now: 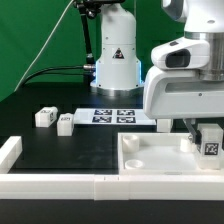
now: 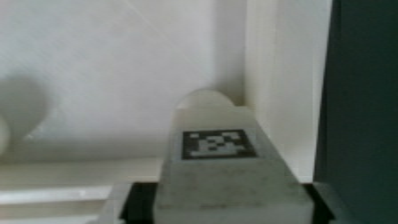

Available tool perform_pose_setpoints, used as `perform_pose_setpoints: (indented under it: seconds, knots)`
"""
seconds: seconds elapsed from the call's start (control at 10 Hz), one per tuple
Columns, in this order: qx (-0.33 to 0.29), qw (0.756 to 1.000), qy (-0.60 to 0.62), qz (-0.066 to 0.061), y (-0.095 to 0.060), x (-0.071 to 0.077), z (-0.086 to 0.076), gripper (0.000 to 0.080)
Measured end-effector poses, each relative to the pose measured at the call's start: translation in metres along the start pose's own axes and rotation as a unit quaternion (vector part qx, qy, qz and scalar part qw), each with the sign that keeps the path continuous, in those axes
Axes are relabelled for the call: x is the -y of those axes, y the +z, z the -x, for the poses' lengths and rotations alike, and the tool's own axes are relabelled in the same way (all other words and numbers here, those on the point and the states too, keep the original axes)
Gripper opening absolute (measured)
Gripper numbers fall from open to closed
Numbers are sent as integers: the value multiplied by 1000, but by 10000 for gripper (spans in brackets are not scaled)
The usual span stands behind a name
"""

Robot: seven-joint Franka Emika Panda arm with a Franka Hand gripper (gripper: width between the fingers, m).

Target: Assemble one leg

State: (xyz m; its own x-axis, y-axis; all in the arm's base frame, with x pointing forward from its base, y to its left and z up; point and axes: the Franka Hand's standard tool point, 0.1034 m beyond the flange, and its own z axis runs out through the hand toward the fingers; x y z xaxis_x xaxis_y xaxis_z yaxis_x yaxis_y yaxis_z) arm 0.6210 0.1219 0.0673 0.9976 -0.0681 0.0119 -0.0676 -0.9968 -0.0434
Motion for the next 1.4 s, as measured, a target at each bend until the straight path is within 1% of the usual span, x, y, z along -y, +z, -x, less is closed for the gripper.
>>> perform_pose_setpoints:
  seconds: [0.1,0.3,0.5,0.7,0.8,0.9,1.0,1.1,1.2,1.4]
  knots:
    - [-4,998,68,-1,0,-1,-1,290]
    - [-11,983,183,5,-1,-13,-3,290]
    - [-18,959,282,15,-2,-26,-5,299]
    - [-23,941,338,27,-2,-37,-4,304]
    - [-23,938,344,34,-3,-43,-4,304]
    - [-23,939,341,33,-2,-41,-3,380]
    - [-22,939,341,33,-2,-41,-3,380]
    - [-22,939,341,33,-1,-41,-3,559]
    - [-22,939,341,33,-1,-41,-3,631]
    - [-22,939,341,33,-1,-41,-3,644]
